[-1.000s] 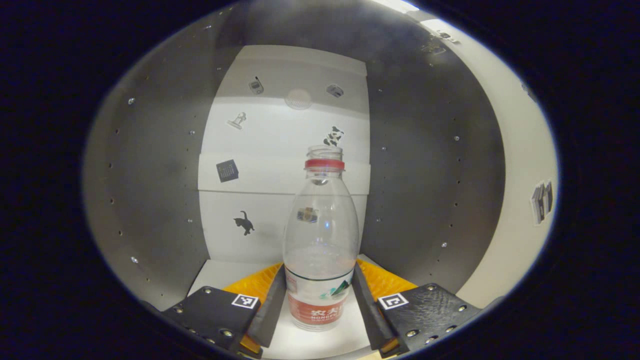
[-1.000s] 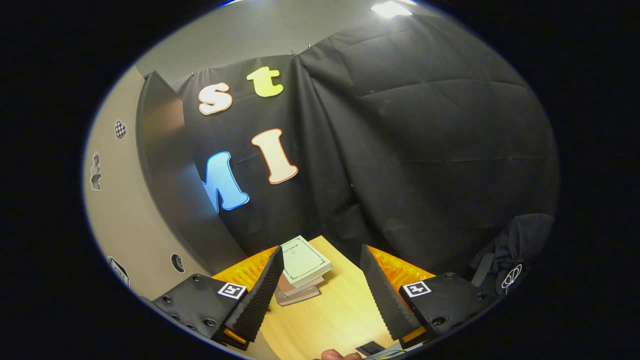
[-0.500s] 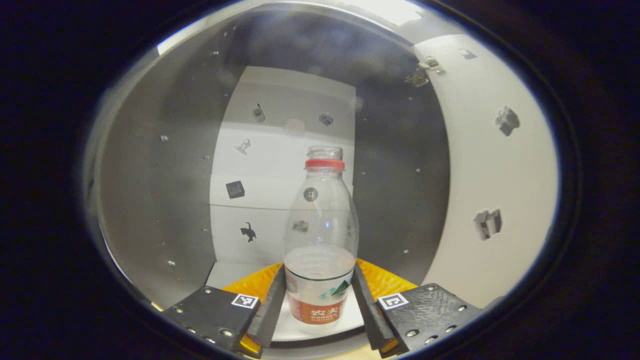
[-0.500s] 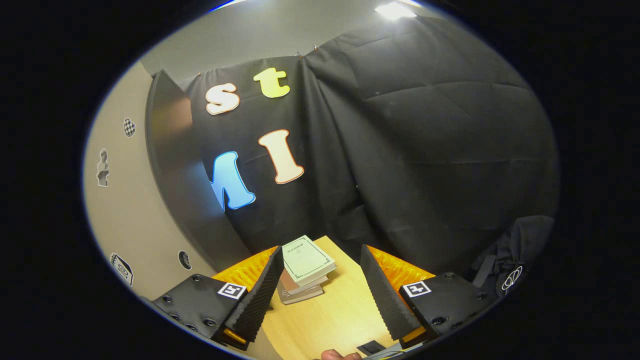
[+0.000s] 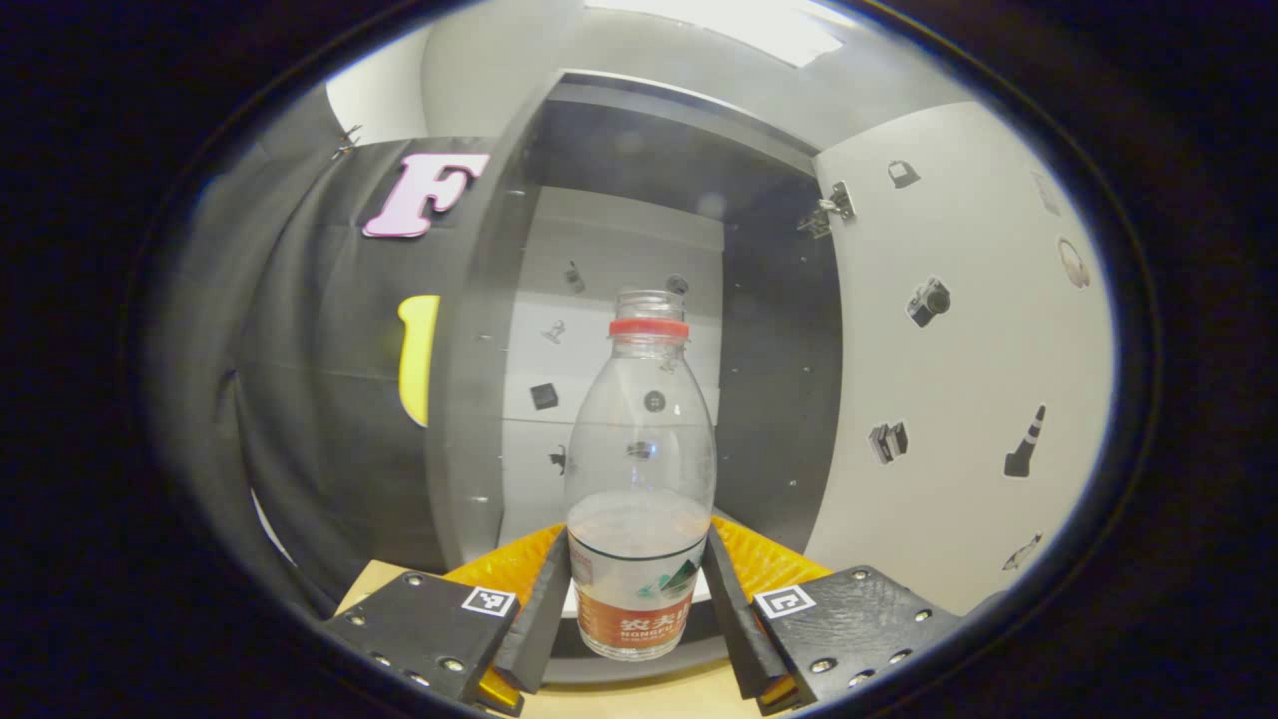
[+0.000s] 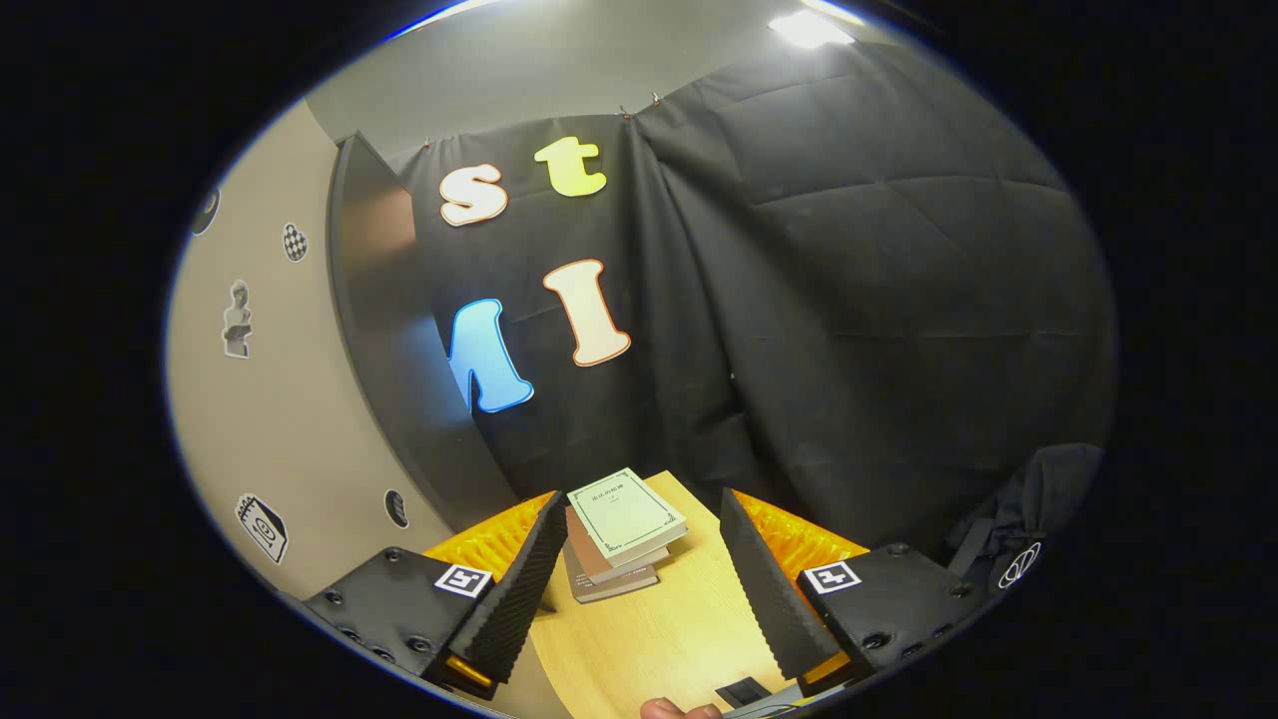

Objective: Open the cabinet door with the right hand, grasp the bottle in the cabinet with the left hand and place it on the coaster, then close the cabinet door with the right hand.

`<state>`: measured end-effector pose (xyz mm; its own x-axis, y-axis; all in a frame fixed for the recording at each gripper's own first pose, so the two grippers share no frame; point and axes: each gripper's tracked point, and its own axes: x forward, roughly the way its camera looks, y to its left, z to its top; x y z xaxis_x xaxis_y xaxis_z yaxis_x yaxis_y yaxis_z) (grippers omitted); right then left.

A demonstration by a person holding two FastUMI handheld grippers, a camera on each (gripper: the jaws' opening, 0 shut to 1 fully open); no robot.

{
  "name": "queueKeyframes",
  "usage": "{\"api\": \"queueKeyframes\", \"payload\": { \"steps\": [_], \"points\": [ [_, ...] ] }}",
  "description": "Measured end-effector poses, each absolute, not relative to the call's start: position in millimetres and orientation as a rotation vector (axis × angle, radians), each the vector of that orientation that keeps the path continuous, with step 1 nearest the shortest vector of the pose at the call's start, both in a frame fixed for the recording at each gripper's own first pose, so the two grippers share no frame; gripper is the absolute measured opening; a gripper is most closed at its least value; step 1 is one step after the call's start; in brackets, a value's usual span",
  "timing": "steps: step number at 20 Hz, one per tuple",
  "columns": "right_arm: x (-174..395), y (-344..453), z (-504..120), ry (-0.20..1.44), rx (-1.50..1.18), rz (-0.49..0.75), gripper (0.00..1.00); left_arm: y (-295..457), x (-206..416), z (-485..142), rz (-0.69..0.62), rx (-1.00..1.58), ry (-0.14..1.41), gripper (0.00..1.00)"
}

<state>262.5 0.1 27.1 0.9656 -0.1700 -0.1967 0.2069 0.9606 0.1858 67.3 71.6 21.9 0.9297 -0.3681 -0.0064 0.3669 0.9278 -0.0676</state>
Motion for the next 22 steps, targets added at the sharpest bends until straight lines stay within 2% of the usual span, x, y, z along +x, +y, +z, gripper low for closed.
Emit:
{"api": "queueKeyframes", "payload": {
  "steps": [5,6,9,10,12,13,14,15,16,17,18,20,21,22],
  "points": [
    [255.8,16.8,31.5,0.175,0.197,-0.162,0.92,139.2,29.6,-5.8,-0.263,0.000,0.036,0.69],
    [254.4,19.9,32.0,0.177,0.196,-0.160,0.98,149.8,22.0,-16.5,-0.245,0.008,0.049,0.69],
    [246.7,28.6,32.3,0.167,0.195,-0.158,0.98,183.9,-5.5,-52.9,-0.200,-0.034,0.110,0.69],
    [244.1,29.1,31.2,0.163,0.190,-0.167,0.92,193.9,-16.2,-63.2,-0.184,-0.051,0.118,0.70],
    [238.5,32.0,24.9,0.168,0.193,-0.175,0.92,222.7,-34.9,-87.7,-0.137,-0.067,0.136,0.72],
    [235.0,36.1,20.1,0.177,0.200,-0.170,0.98,235.2,-42.5,-104.3,-0.116,-0.069,0.148,0.72],
    [230.7,39.4,17.2,0.187,0.204,-0.168,0.92,245.3,-49.8,-120.3,-0.100,-0.070,0.159,0.74],
    [224.7,40.6,13.5,0.192,0.205,-0.172,0.92,255.0,-58.0,-139.3,-0.091,-0.072,0.170,0.70],
    [219.8,40.3,11.7,0.192,0.202,-0.182,0.92,265.7,-65.3,-158.0,-0.081,-0.073,0.180,0.74],
    [216.5,38.7,9.8,0.192,0.199,-0.192,0.92,275.7,-73.3,-180.0,-0.070,-0.070,0.190,0.70],
    [212.0,38.1,6.8,0.197,0.200,-0.200,0.98,283.1,-81.2,-199.9,-0.064,-0.061,0.198,0.70],
    [202.6,38.6,1.1,0.213,0.195,-0.209,0.98,292.7,-92.0,-234.5,-0.052,-0.024,0.195,0.72],
    [198.5,37.1,-2.1,0.221,0.186,-0.214,0.92,297.9,-94.5,-245.2,-0.034,-0.009,0.171,0.72],
    [194.6,36.8,-3.9,0.230,0.172,-0.218,0.92,301.9,-95.2,-256.0,-0.021,-0.008,0.155,0.70]
  ]
}}
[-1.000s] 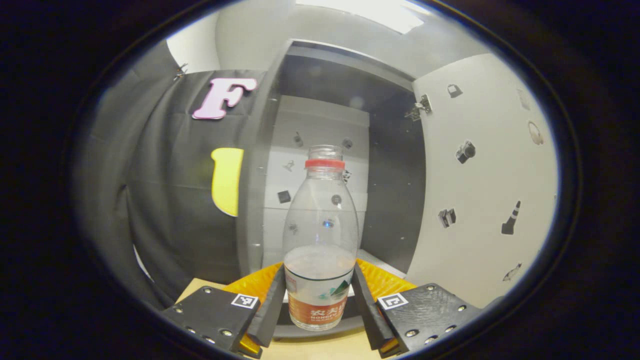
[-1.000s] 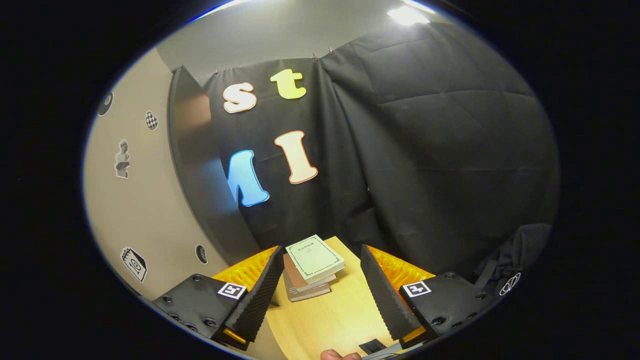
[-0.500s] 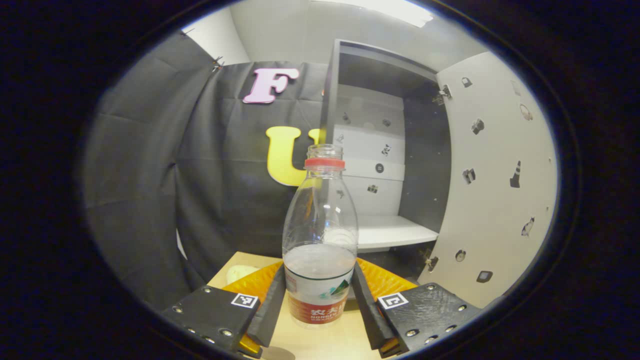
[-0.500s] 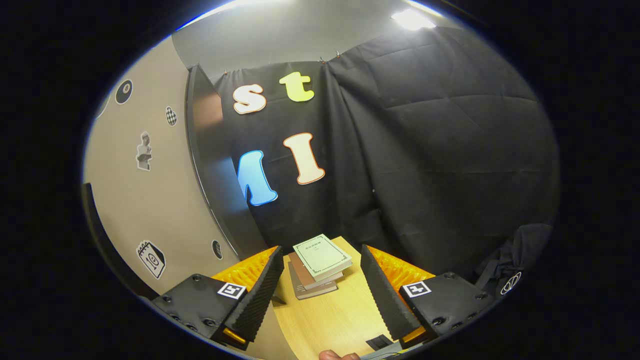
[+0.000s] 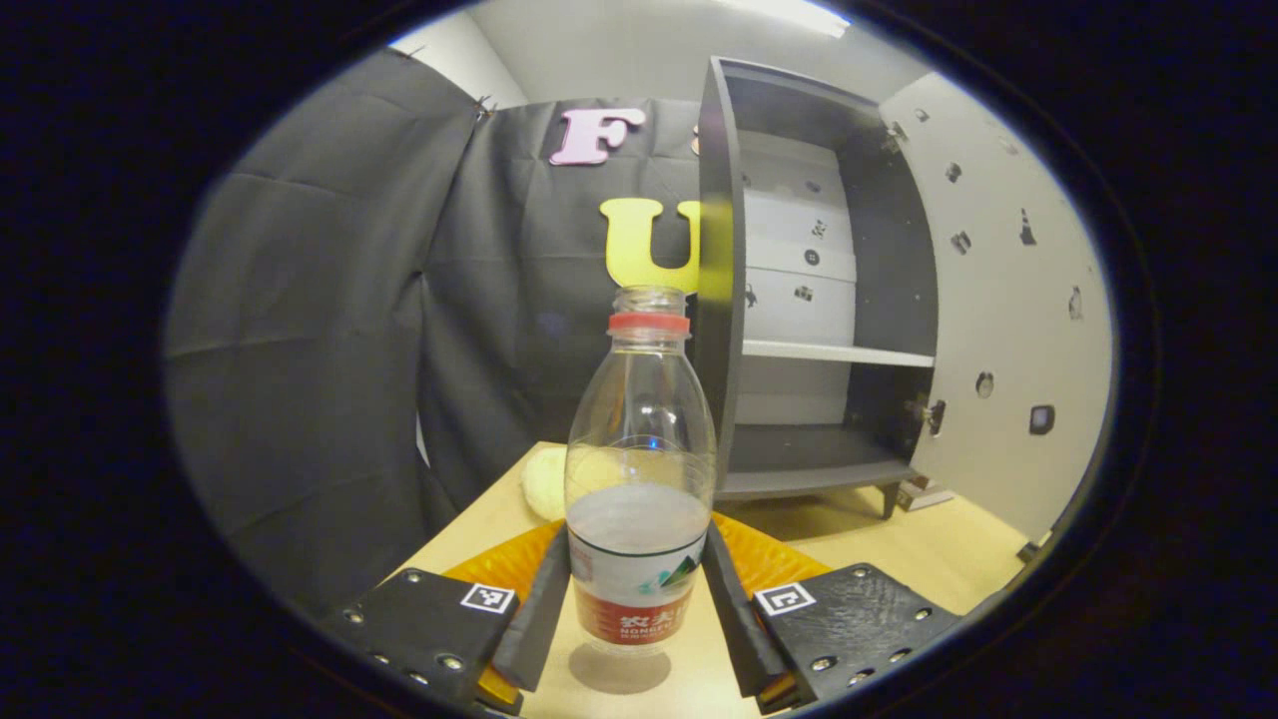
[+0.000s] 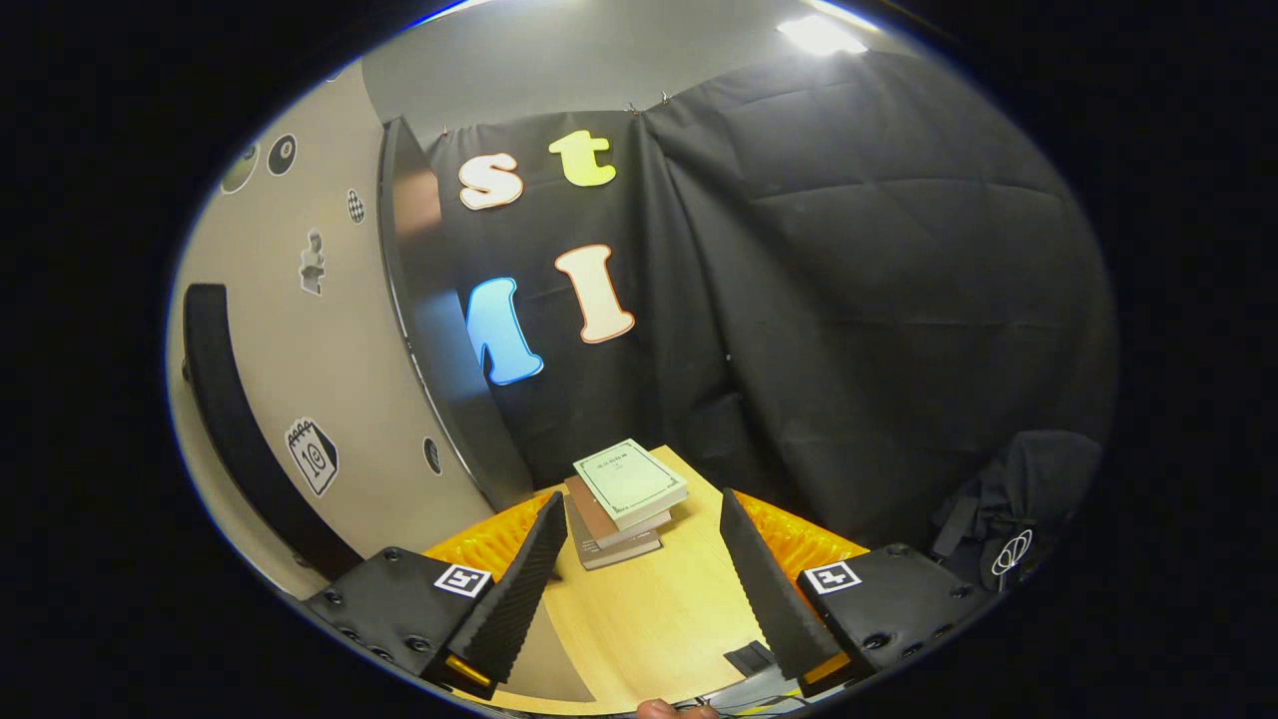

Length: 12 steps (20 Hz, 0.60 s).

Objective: Open the cabinet door with the right hand, grasp the bottle in the cabinet with the left hand and place it on the coaster, then close the cabinet door with the right hand.

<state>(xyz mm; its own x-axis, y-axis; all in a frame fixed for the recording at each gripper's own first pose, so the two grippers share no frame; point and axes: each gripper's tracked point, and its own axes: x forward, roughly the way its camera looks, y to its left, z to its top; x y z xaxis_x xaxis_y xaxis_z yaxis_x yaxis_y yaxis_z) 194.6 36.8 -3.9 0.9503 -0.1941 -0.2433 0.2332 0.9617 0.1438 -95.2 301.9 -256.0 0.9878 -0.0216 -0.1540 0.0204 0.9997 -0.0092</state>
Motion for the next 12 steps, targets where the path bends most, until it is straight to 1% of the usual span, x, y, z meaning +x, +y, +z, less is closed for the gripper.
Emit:
{"api": "queueKeyframes", "payload": {
  "steps": [1,2,3,4,5,6,7,8,10,11,12],
  "points": [
    [190.7,34.8,-7.0,0.243,0.154,-0.229,0.98,302.7,-95.8,-272.4,-0.010,-0.015,0.166,0.74],
    [187.1,32.2,-8.2,0.251,0.138,-0.237,0.98,303.9,-97.2,-286.6,-0.001,-0.022,0.175,0.70],
    [183.0,31.4,-8.5,0.259,0.123,-0.241,0.98,305.0,-95.1,-299.1,0.003,-0.031,0.180,0.71],
    [180.3,30.5,-9.4,0.267,0.114,-0.243,0.92,305.2,-93.2,-311.6,0.007,-0.029,0.189,0.72],
    [177.4,29.4,-10.4,0.275,0.112,-0.246,0.92,304.0,-94.0,-323.0,0.008,-0.023,0.197,0.72],
    [175.9,29.7,-9.7,0.278,0.118,-0.247,0.98,303.3,-93.5,-331.0,0.006,-0.019,0.201,0.72],
    [174.8,27.6,-8.6,0.278,0.123,-0.252,0.98,303.7,-93.2,-336.2,0.004,-0.020,0.206,0.70],
    [173.9,27.0,-8.0,0.276,0.126,-0.257,0.98,304.2,-91.7,-342.6,0.003,-0.021,0.216,0.72],
    [171.7,26.0,-9.3,0.279,0.122,-0.266,0.98,309.5,-85.7,-353.7,0.008,-0.018,0.227,0.72],
    [170.1,26.9,-12.6,0.288,0.123,-0.269,0.98,313.0,-83.8,-357.2,0.017,-0.020,0.231,0.70],
    [169.3,27.5,-14.1,0.294,0.128,-0.269,0.98,314.7,-83.2,-361.0,0.020,-0.028,0.234,0.70]
  ]
}}
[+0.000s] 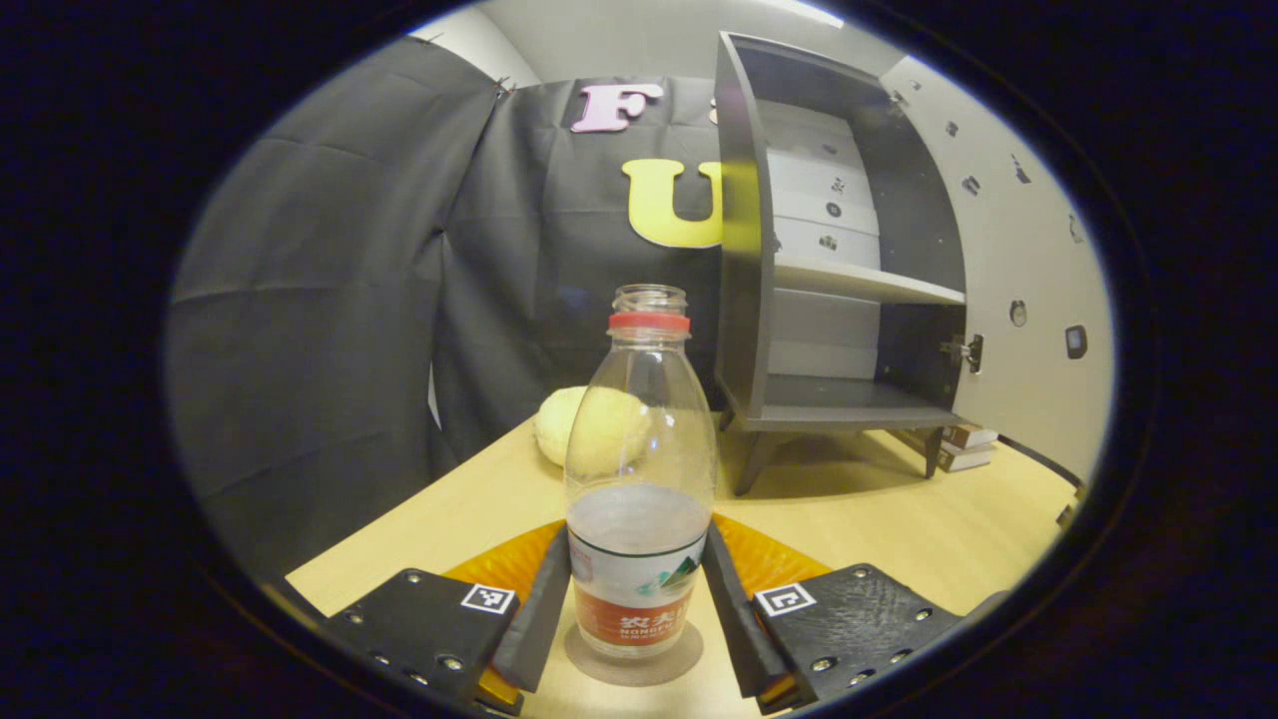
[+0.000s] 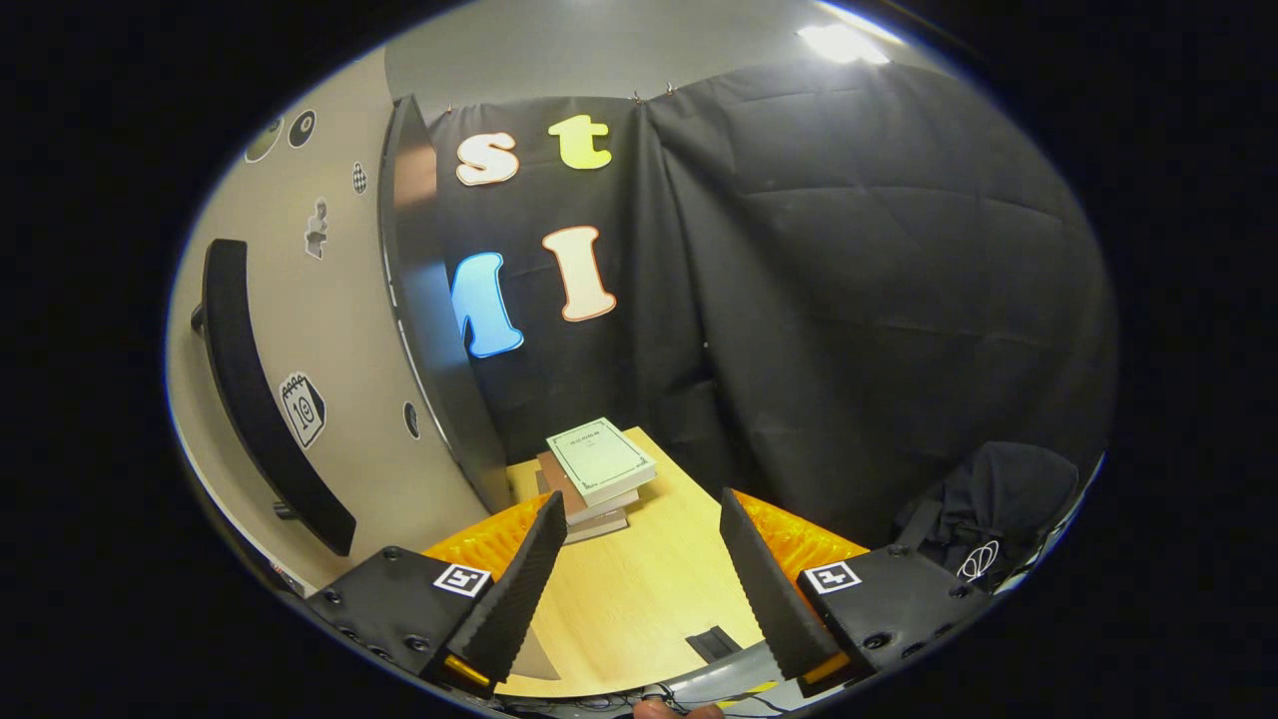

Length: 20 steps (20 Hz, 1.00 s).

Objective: Open the cabinet door with the right hand, grasp the bottle in the cabinet with the left hand and place it on the coaster, then close the cabinet door with the right hand.

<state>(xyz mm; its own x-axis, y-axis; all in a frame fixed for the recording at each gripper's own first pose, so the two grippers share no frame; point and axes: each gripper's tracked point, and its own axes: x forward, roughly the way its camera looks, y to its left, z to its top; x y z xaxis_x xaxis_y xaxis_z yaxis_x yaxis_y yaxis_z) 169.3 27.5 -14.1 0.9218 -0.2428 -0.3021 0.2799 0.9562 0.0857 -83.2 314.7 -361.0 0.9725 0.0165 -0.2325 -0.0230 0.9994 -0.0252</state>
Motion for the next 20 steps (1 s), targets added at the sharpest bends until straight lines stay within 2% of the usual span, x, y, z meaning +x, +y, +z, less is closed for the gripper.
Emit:
{"api": "queueKeyframes", "payload": {
  "steps": [1,4,6,7,8,10,11,12,13,14,19,20],
  "points": [
    [168.4,28.4,-14.5,0.295,0.138,-0.270,0.98,315.4,-83.8,-366.6,0.017,-0.036,0.246,0.72],
    [166.7,40.5,-16.7,0.294,0.159,-0.239,0.98,305.8,-88.3,-384.9,-0.019,-0.056,0.298,0.70],
    [165.8,38.7,-20.0,0.297,0.142,-0.241,0.98,301.9,-86.3,-383.4,-0.030,-0.043,0.289,0.73],
    [164.1,37.0,-21.8,0.300,0.142,-0.245,0.98,301.6,-88.8,-383.6,-0.030,-0.033,0.296,0.71],
    [163.4,37.3,-23.0,0.303,0.151,-0.247,0.98,301.4,-88.8,-384.9,-0.031,-0.021,0.304,0.77],
    [163.2,38.3,-24.6,0.303,0.172,-0.252,0.99,299.6,-90.5,-385.7,-0.038,-0.012,0.314,0.77],
    [163.5,38.5,-25.9,0.303,0.176,-0.253,0.98,298.8,-93.6,-383.8,-0.037,-0.016,0.318,0.72],
    [164.7,38.3,-26.8,0.303,0.174,-0.255,0.98,300.1,-94.6,-382.5,-0.033,-0.019,0.318,0.84],
    [164.0,38.9,-28.4,0.304,0.169,-0.258,0.98,298.8,-95.7,-380.9,-0.037,-0.026,0.315,0.84],
    [163.7,39.7,-29.8,0.305,0.162,-0.258,0.98,298.0,-97.9,-378.5,-0.041,-0.031,0.316,0.89],
    [163.8,45.2,-35.1,0.308,0.158,-0.256,0.98,293.4,-114.5,-367.0,-0.065,-0.001,0.312,0.87],
    [165.1,46.0,-35.9,0.307,0.161,-0.255,0.98,292.8,-116.3,-363.2,-0.069,0.012,0.308,0.89]
  ]
}}
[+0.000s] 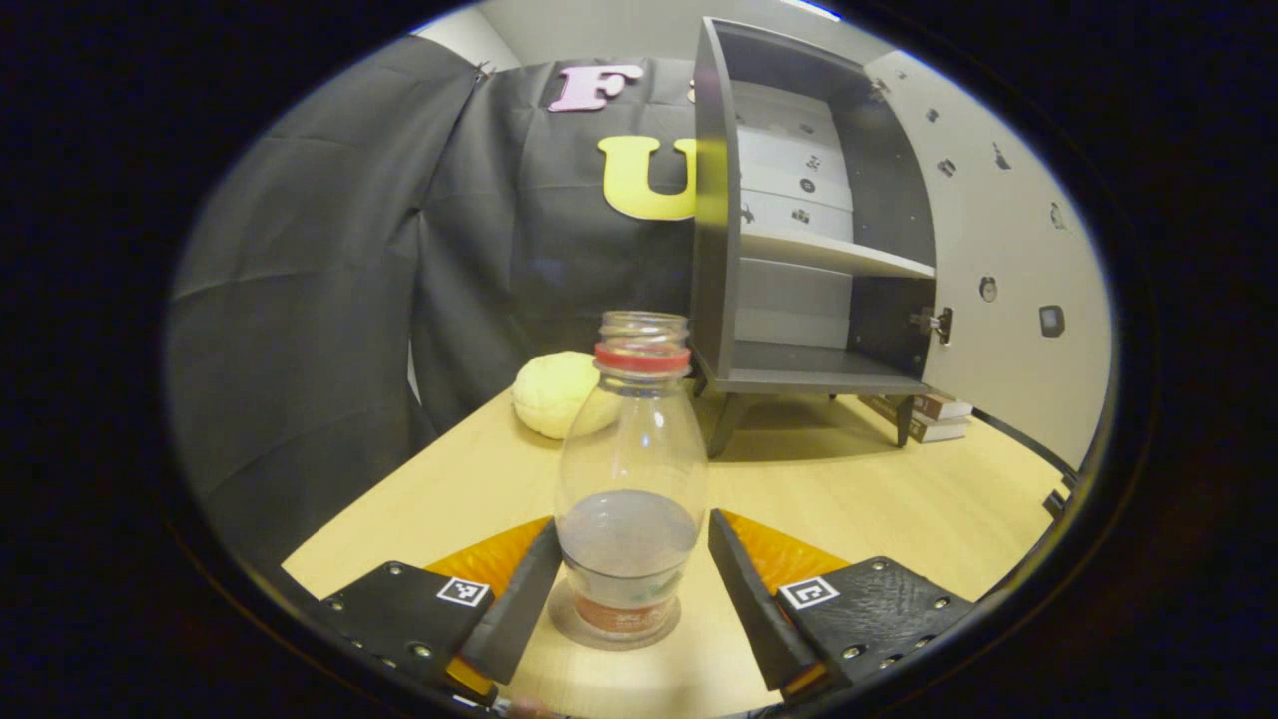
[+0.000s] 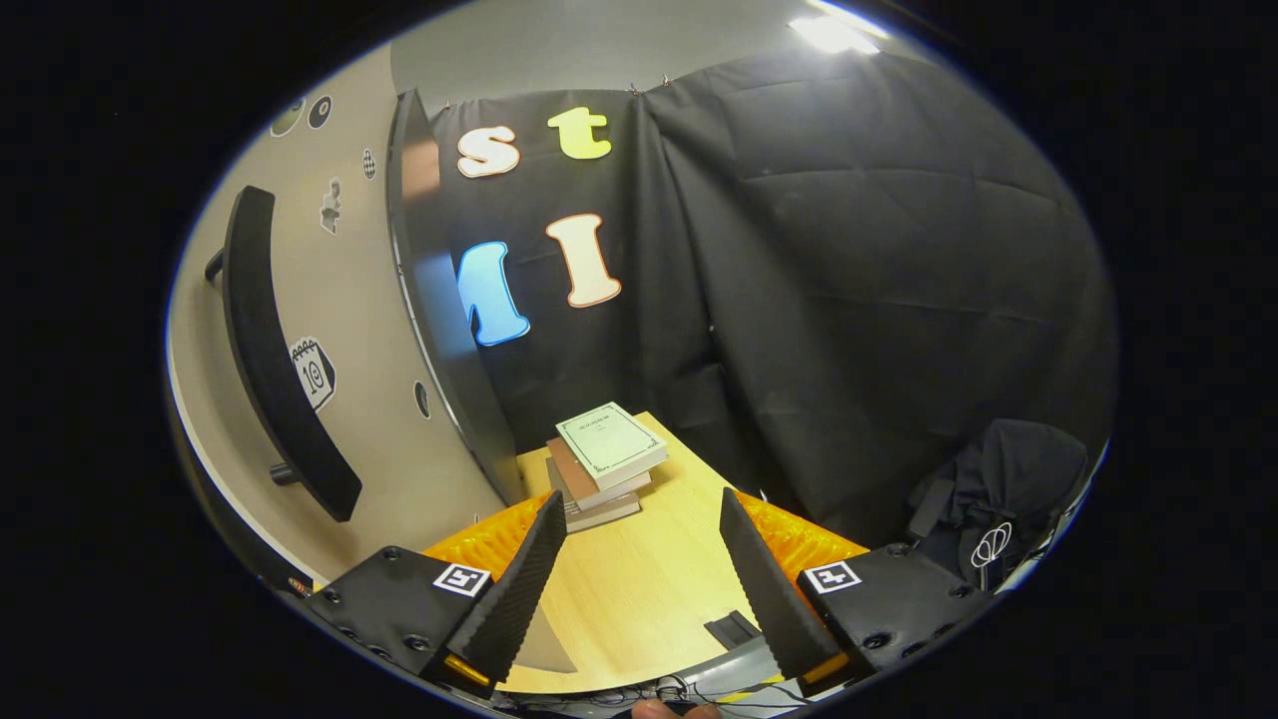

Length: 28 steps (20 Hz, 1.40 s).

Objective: Open the cabinet door with the right hand, grasp the bottle in the cabinet with the left hand and place it on the coaster, then close the cabinet door with the right hand.

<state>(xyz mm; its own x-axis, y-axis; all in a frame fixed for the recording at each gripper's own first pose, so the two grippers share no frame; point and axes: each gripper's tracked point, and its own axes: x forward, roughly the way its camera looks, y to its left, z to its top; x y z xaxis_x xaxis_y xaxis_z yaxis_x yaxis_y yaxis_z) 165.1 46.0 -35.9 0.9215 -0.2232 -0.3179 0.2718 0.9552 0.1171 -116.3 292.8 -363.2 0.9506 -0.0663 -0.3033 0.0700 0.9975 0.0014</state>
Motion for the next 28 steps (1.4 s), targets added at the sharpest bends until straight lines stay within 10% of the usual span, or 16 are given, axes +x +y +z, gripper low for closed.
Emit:
{"api": "queueKeyframes", "payload": {
  "steps": [28],
  "points": [
    [190.4,54.7,11.1,0.208,0.193,-0.124,0.98,208.6,-159.4,-37.7,-0.092,0.030,0.059,0.87]
  ]
}}
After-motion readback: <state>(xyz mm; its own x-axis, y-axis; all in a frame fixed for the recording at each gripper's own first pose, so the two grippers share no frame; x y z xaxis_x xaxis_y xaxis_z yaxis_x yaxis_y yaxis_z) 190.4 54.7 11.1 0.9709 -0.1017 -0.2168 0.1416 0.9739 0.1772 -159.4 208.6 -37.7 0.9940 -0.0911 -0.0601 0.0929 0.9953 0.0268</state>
